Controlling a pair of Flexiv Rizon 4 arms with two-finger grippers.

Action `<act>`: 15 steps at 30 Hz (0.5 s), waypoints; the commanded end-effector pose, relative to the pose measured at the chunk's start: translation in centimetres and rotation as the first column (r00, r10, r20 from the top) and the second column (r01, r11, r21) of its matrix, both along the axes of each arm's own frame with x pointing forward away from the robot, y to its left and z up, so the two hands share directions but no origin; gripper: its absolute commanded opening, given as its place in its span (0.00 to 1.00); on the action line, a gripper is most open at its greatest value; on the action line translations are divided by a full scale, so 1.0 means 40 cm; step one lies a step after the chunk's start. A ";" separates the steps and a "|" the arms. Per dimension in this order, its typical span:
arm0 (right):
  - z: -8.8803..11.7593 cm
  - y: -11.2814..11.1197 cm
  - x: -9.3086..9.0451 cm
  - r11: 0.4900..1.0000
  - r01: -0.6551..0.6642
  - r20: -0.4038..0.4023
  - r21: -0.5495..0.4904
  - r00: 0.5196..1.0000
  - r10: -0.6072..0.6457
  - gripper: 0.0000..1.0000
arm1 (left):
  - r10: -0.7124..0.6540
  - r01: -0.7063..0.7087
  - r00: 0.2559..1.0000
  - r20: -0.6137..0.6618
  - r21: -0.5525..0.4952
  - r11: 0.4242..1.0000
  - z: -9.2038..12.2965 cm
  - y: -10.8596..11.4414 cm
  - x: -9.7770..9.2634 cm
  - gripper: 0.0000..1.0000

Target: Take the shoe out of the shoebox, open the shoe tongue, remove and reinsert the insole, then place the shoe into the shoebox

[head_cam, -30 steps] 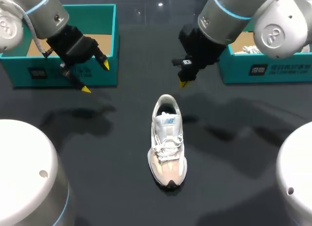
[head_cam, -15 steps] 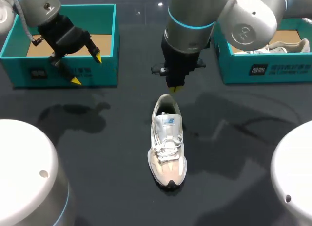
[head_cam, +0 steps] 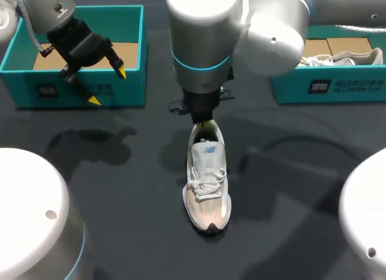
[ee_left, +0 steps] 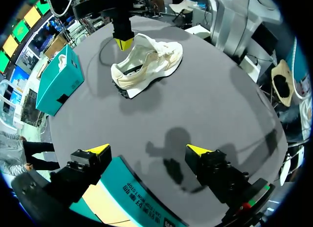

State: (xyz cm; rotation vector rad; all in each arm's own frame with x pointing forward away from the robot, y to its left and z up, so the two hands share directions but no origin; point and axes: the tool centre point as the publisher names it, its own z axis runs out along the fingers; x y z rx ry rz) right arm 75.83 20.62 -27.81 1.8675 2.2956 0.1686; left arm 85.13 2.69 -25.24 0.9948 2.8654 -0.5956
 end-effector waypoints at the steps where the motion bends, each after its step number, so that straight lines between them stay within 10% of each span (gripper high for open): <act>1: -0.030 0.011 0.006 1.000 -0.015 0.024 -0.023 1.000 0.016 0.00 | 0.000 0.000 1.000 0.002 0.002 1.000 0.001 0.001 -0.002 1.00; 15: -0.156 0.031 -0.004 0.989 0.050 0.057 -0.142 0.997 -0.042 0.00 | 0.000 0.000 1.000 0.002 0.002 1.000 0.001 0.001 -0.002 1.00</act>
